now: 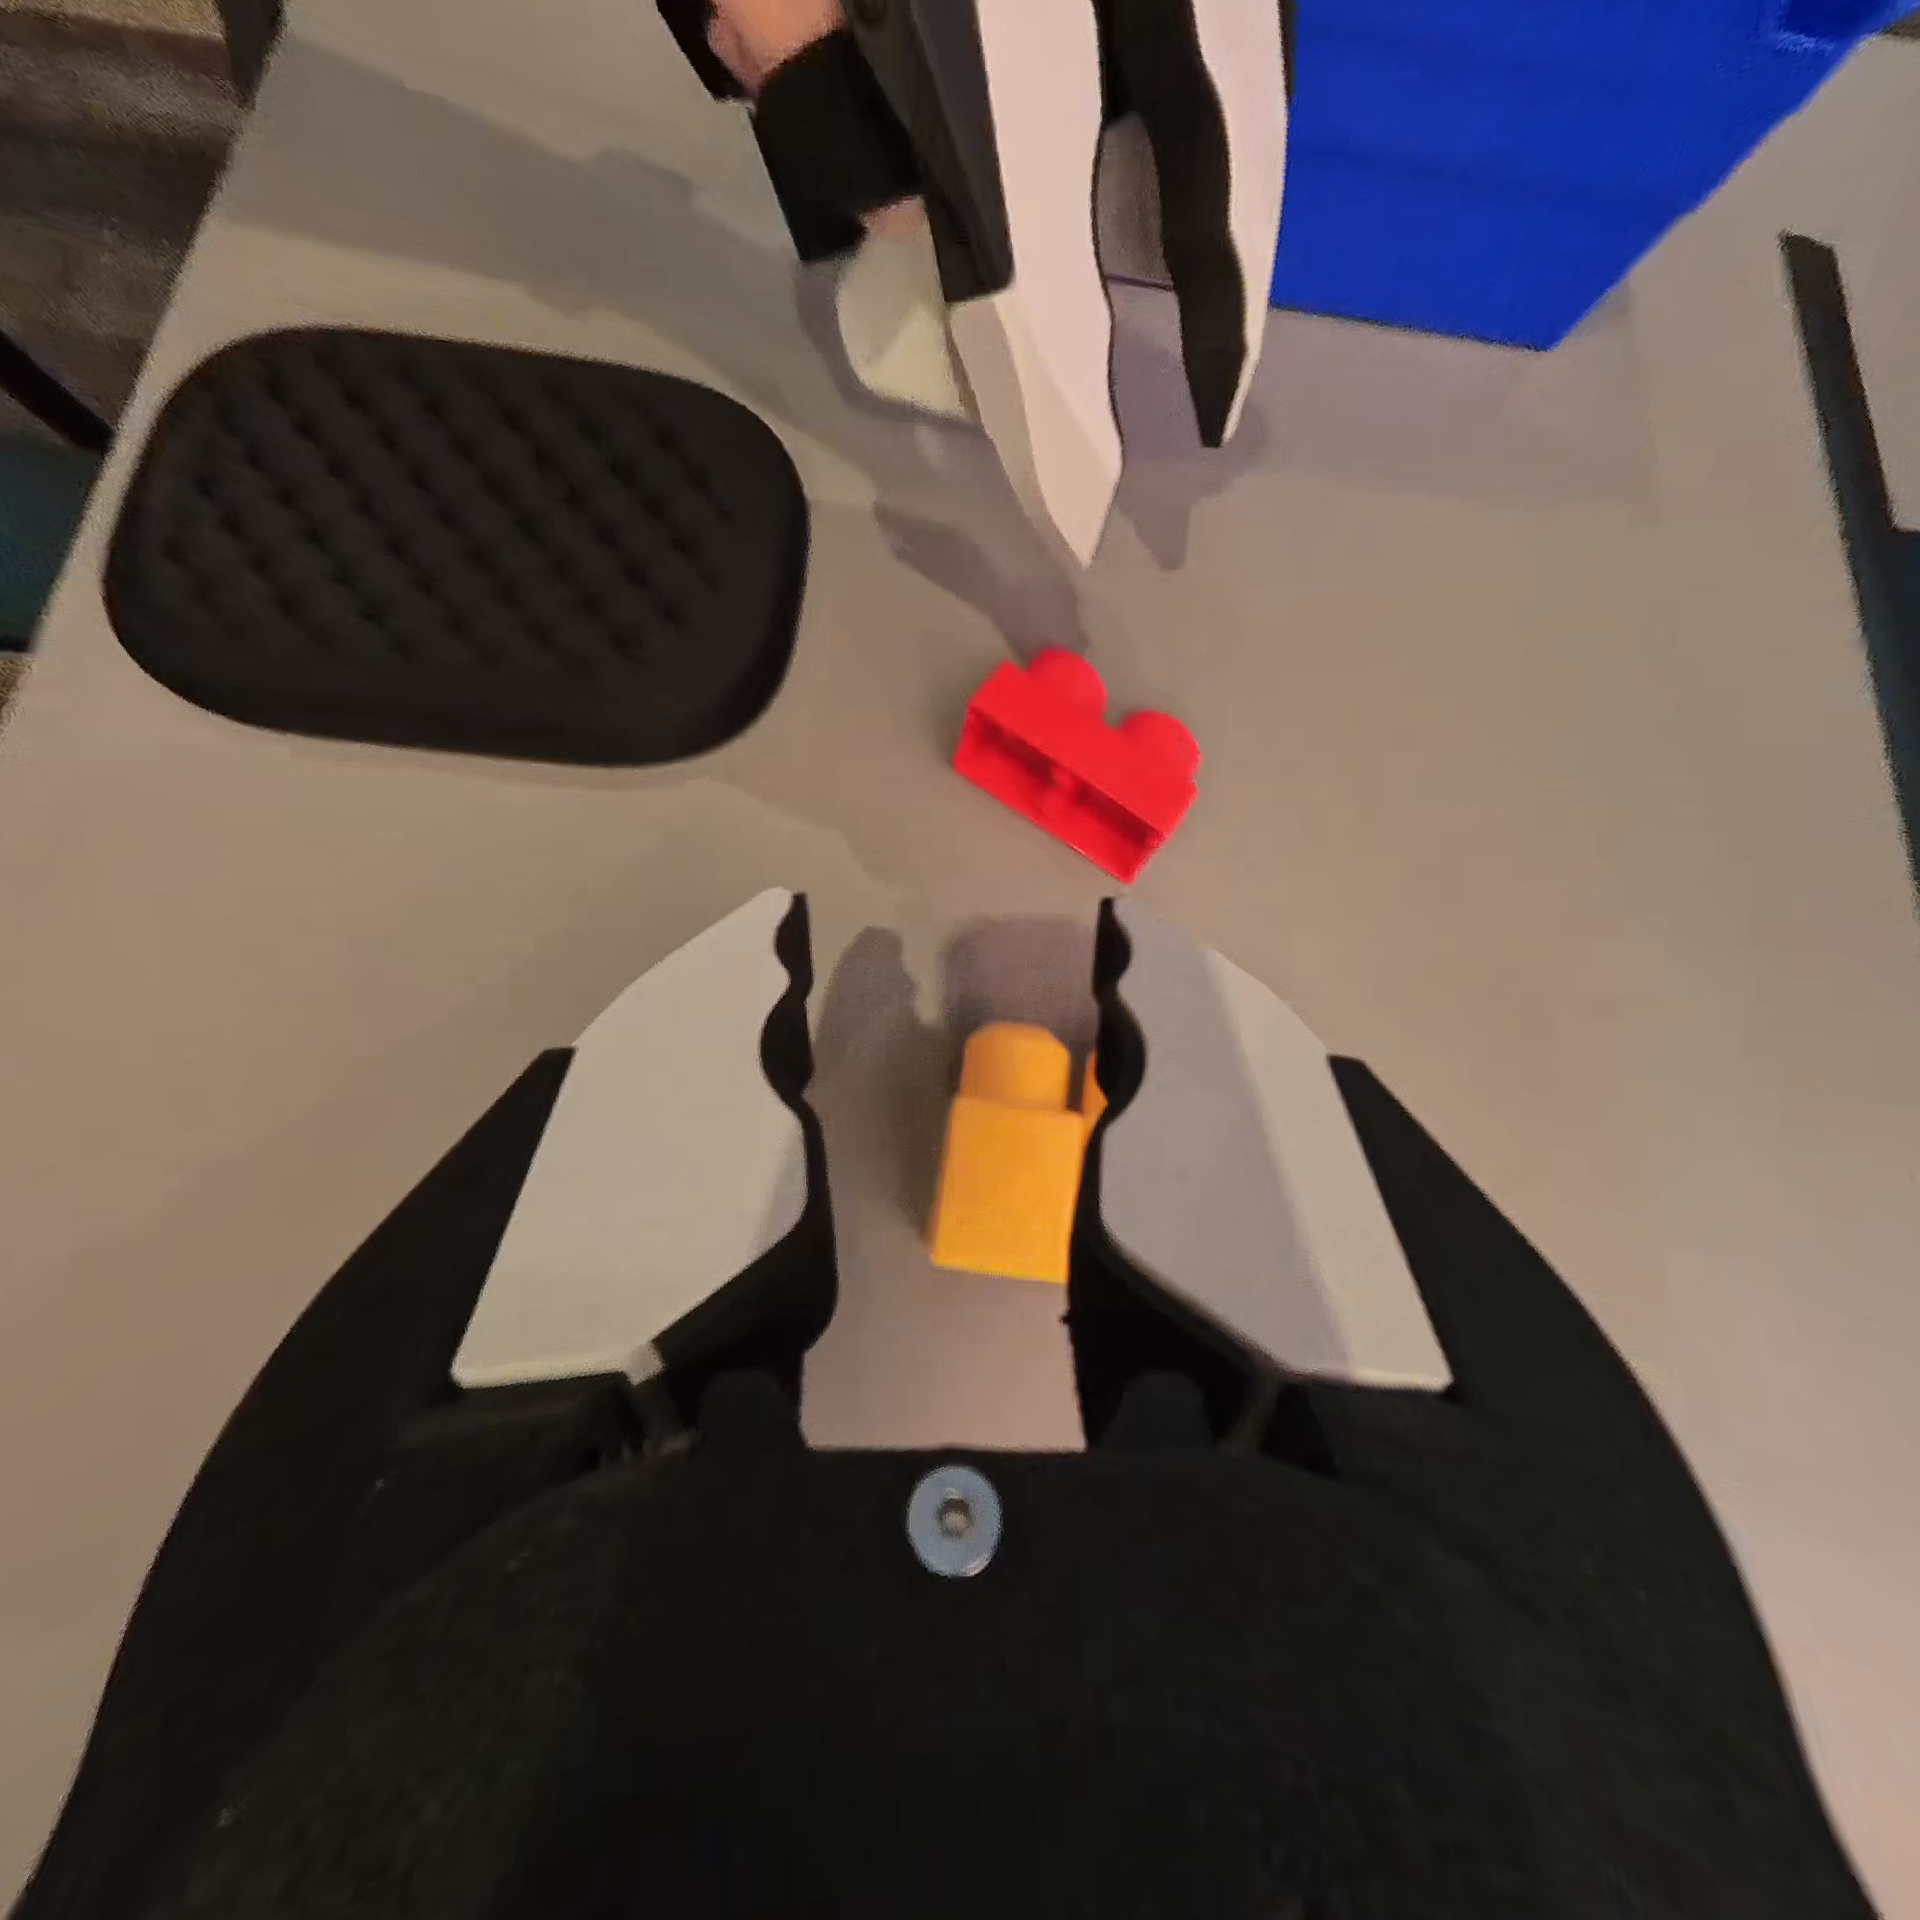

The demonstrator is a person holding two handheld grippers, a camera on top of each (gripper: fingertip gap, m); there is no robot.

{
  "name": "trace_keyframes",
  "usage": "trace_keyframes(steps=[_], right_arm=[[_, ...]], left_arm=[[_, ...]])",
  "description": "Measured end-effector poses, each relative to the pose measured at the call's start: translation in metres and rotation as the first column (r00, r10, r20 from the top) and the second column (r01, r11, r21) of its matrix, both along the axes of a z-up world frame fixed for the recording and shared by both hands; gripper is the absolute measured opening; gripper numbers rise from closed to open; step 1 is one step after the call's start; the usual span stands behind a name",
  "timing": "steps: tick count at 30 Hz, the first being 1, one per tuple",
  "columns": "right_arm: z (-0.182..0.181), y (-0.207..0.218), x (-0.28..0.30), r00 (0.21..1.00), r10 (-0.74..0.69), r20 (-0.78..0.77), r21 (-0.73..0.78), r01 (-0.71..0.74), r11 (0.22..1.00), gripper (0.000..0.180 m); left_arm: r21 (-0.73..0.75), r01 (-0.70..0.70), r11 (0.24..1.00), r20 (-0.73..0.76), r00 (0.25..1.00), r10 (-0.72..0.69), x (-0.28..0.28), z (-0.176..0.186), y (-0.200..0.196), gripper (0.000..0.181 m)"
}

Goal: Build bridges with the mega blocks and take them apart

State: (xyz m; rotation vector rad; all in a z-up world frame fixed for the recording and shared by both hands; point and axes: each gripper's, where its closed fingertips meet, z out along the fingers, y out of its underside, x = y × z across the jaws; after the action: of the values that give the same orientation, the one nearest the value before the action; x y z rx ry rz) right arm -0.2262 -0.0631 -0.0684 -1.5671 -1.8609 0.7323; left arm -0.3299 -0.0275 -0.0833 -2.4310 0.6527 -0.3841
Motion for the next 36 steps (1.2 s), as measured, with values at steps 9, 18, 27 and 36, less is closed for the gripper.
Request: trace_keyframes(steps=[9,18,27,36], right_arm=[[-0.009,0.015,-0.007,0.990,-0.122,0.076,-0.170,0.133,0.976,0.044],[-0.016,0.019,0.017,0.987,-0.136,0.088,-0.174,0.150,0.973,0.044],[-0.009,0.034,0.036,0.984,-0.174,0.044,-0.194,0.179,0.964,0.044],[0.047,0.023,0.016,0.943,-0.266,-0.201,-0.523,0.126,0.843,0.040]], left_arm=[[0.045,0.114,0.993,-0.114,0.988,-0.108,0.018,-0.018,-0.025,0.063],[0.076,0.176,0.981,-0.419,0.899,-0.129,0.035,-0.054,0.000,0.021],[0.264,0.261,0.929,-0.551,0.831,-0.077,0.028,-0.027,0.010,0.020],[0.588,0.469,0.659,-0.567,0.820,-0.078,0.062,0.051,-0.013,0.020]])
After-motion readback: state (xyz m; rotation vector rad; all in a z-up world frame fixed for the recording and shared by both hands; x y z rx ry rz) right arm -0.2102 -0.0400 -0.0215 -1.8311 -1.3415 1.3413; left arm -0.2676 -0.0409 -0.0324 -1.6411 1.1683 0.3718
